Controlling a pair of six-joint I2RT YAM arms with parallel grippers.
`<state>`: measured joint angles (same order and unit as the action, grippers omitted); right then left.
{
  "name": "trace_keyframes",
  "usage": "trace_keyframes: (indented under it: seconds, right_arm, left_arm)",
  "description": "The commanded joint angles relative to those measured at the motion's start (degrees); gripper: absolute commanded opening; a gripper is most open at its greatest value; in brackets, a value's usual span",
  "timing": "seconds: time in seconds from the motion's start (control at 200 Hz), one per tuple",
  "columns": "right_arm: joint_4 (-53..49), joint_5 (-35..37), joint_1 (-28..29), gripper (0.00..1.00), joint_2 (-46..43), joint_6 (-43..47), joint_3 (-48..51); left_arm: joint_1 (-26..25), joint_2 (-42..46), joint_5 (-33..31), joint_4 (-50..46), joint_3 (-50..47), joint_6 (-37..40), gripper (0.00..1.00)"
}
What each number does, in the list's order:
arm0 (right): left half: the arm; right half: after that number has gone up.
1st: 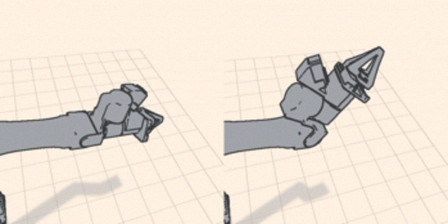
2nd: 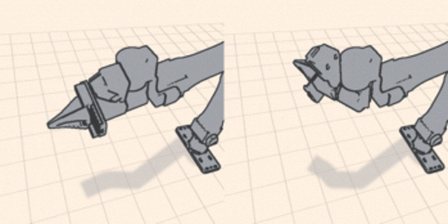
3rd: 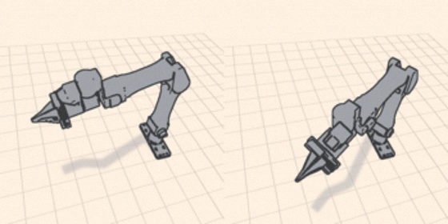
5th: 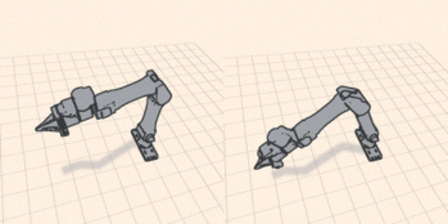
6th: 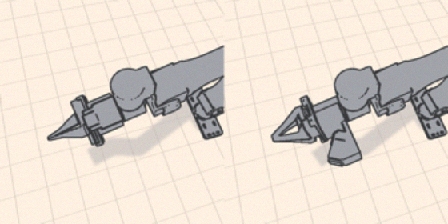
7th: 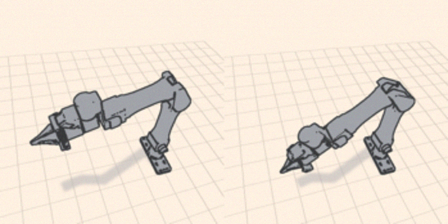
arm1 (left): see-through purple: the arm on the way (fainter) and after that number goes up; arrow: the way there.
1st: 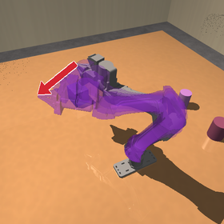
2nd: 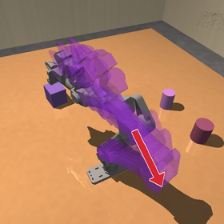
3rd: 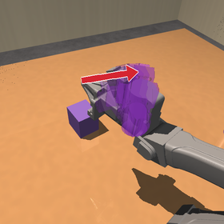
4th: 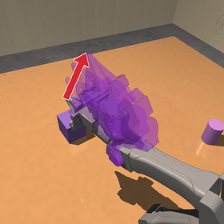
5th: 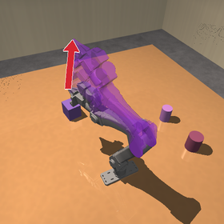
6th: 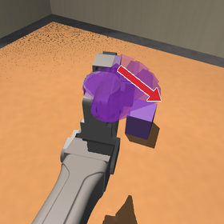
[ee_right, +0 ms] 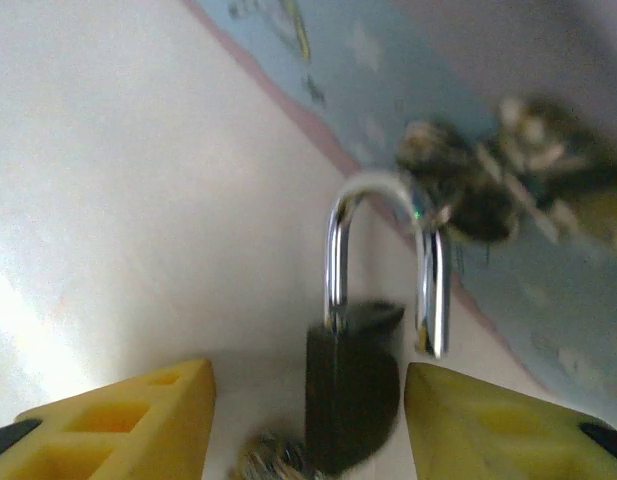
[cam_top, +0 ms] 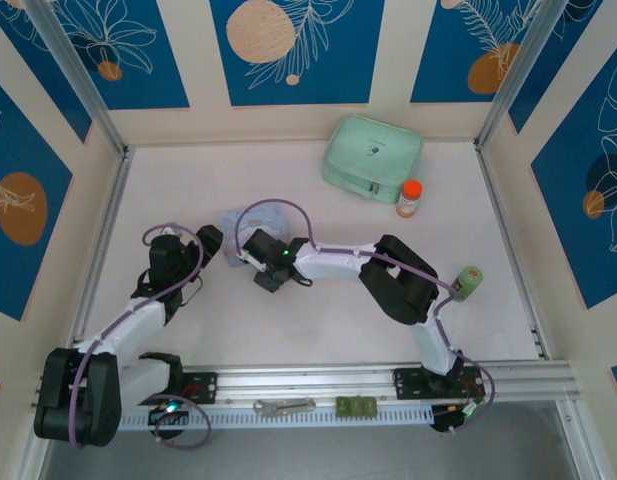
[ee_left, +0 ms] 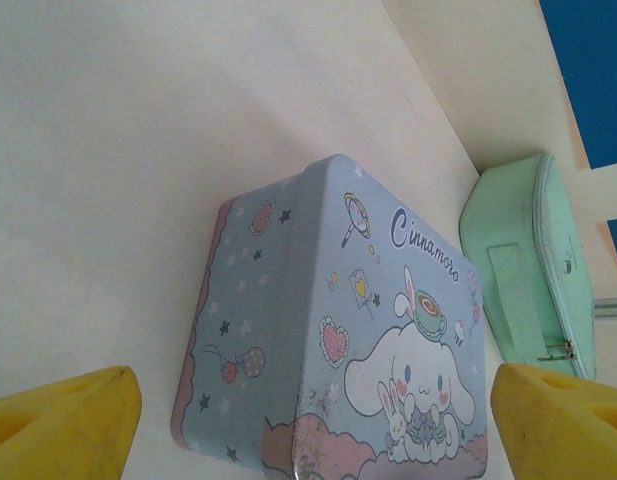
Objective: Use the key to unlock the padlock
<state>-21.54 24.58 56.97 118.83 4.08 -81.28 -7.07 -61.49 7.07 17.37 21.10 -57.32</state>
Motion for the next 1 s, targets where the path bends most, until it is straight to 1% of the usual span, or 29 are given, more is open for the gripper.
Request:
trace_keyframes:
  seconds: [0.0, 0.04, 0.15, 0.2, 0.38, 0.5, 0.65, 0.765, 0.855, 0.995]
  right_arm:
    - [-0.6, -2.1, -0.8, 0.53, -1.3, -1.1, 1.5]
    - [-0.6, -2.3, -1.0, 0.52, -0.6, -1.1, 1.1]
    - [-0.9, -2.5, -1.3, 0.44, 0.5, -0.7, 0.1]
    - [-0.5, -2.7, -1.5, 0.38, 0.6, -0.4, 0.2]
    - [2.3, -3.4, -2.4, 0.12, -0.3, 1.6, 2.0]
    - [5.3, -4.0, -2.7, 0.0, -1.1, 6.1, 3.0]
    - [8.5, -4.9, -2.5, 0.0, -1.4, 12.8, 3.4]
    - [9.8, -6.5, -2.5, 0.0, -1.6, 16.0, 3.5]
    - [9.6, -8.1, -2.6, 0.0, -1.3, 18.1, 3.0]
    - [7.0, -10.0, -2.9, 0.0, 0.5, 19.5, -0.7]
  left_arm:
    - [0.9, -1.1, 0.8, 2.3, 0.3, 0.2, 0.9]
    - [0.9, -1.2, 1.0, 2.6, 0.3, 0.2, 0.9]
    - [0.9, -1.4, 1.5, 2.6, 0.5, 0.1, 0.89]
    - [0.9, -1.2, 1.3, 2.6, 0.5, 0.1, 0.89]
    - [0.9, -1.0, 0.9, 2.8, 0.3, 0.1, 0.9]
    - [0.9, -1.5, 1.5, 3.3, 0.4, 0.1, 0.89]
    - [0.9, -1.3, 1.8, 3.6, 0.1, -0.1, 0.89]
    - [0.9, -0.6, 1.6, 3.5, -0.7, -0.1, 0.89]
    - [1.0, -0.2, 1.6, 3.2, -1.1, -0.1, 0.89]
    - [1.0, -0.1, 1.8, 3.3, -1.4, -0.1, 0.89]
